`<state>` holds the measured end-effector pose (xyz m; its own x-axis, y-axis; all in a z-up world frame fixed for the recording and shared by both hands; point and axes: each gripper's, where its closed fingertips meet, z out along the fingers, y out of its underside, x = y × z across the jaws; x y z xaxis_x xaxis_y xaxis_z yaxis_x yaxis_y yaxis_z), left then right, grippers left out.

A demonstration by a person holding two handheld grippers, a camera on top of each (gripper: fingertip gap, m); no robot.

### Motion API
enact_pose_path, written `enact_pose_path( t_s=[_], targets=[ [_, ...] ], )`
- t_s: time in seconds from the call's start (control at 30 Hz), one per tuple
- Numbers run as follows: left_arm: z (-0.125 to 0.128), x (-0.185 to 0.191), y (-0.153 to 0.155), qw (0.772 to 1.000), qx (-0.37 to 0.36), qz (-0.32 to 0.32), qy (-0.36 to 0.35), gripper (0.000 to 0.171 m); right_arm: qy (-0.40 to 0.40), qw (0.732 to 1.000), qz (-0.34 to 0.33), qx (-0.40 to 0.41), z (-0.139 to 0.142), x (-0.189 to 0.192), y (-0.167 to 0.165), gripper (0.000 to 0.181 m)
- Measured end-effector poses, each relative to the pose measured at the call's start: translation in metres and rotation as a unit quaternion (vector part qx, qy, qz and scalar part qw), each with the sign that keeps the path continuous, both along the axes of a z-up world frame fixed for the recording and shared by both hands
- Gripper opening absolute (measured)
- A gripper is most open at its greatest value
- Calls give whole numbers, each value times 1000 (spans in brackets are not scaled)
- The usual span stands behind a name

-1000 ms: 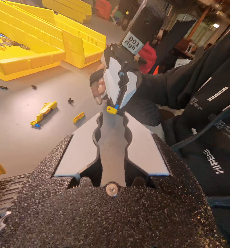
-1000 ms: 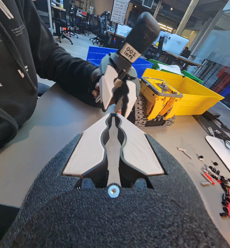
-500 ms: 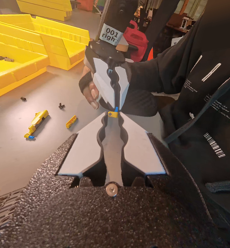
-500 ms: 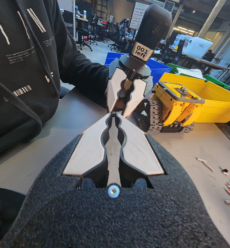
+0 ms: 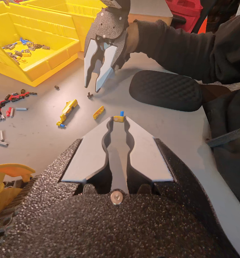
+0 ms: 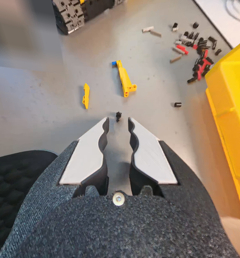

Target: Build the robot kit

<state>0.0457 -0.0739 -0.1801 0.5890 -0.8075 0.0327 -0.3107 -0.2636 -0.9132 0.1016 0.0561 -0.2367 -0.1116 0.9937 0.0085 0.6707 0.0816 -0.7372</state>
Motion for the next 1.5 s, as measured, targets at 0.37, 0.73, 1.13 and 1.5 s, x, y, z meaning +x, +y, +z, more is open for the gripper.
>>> enact_pose_path(
  t_s=[0.37, 0.73, 1.13, 1.5],
  targets=[
    [-4, -2, 0, 1000, 0, 3, 22, 14, 13, 996, 79, 26, 21, -22, -44, 7],
    [-22, 6, -16, 995, -18, -53, 78, 14, -27, 971, 237, 28, -10, -62, -153, 9],
    [-40, 9, -18, 990, -29, -60, 122, 14, 48, 967, 250, 26, 15, -49, -149, 14],
    [-49, 9, -18, 986, -26, -68, 151, 14, 44, 969, 240, 31, 10, -52, -152, 5]
  ],
)
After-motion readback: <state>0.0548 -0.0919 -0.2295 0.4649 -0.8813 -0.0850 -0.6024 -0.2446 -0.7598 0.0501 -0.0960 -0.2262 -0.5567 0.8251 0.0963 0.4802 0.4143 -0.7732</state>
